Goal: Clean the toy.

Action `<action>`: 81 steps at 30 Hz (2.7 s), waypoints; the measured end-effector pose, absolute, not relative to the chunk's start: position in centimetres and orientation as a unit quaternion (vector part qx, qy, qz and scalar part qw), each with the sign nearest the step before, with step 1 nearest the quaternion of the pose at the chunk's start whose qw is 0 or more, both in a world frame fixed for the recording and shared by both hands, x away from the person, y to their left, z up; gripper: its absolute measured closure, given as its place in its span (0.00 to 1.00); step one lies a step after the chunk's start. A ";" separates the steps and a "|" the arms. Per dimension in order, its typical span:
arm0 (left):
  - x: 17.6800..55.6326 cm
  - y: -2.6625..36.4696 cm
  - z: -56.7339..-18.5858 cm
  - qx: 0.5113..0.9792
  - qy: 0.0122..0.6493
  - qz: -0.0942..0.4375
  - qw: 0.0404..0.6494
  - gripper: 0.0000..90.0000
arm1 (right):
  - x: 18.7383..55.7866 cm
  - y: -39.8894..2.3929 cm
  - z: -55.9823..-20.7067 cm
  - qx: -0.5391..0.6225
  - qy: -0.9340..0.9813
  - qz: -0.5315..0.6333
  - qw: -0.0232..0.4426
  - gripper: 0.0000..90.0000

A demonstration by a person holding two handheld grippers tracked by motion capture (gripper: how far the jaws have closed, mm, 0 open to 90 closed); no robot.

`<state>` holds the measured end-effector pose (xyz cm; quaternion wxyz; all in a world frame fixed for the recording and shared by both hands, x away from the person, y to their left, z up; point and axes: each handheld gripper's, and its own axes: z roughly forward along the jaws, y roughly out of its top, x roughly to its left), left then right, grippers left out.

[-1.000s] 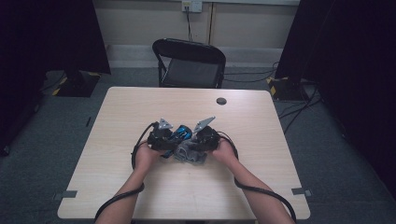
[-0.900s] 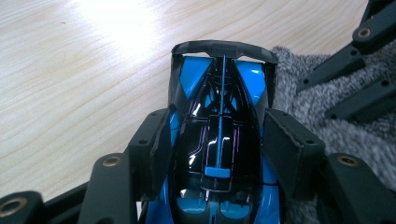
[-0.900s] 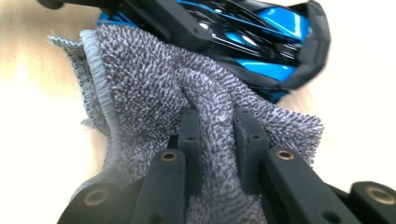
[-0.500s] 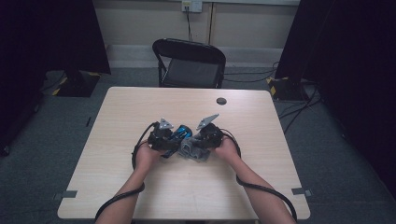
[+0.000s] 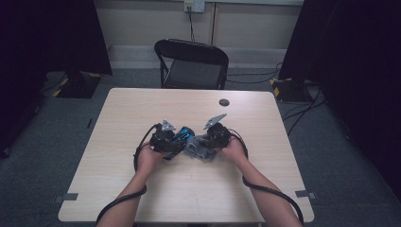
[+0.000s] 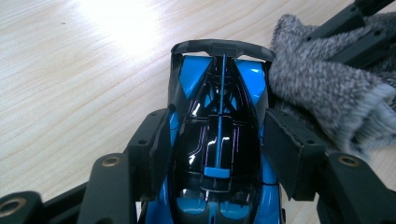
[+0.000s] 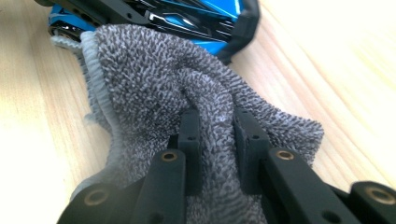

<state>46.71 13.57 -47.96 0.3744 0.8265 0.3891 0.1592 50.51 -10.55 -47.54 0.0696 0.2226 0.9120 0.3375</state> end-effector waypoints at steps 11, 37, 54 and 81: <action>46.7 13.6 -48.0 0.827 0.390 0.157 0.373 0.46 | 50.1 -12.0 -46.2 0.224 0.906 0.352 0.072 0.85; 44.3 14.8 -44.5 0.825 0.378 0.150 0.393 0.34 | 42.4 -7.9 -45.4 0.141 0.912 0.385 0.018 0.84; 41.6 16.4 -43.6 0.825 0.376 0.141 0.396 0.37 | 40.2 -4.0 -46.7 0.125 0.921 0.367 0.027 0.52; 39.0 13.0 -44.8 0.850 0.323 0.111 0.400 0.41 | 43.5 -6.8 -48.3 0.197 0.915 0.353 0.024 0.85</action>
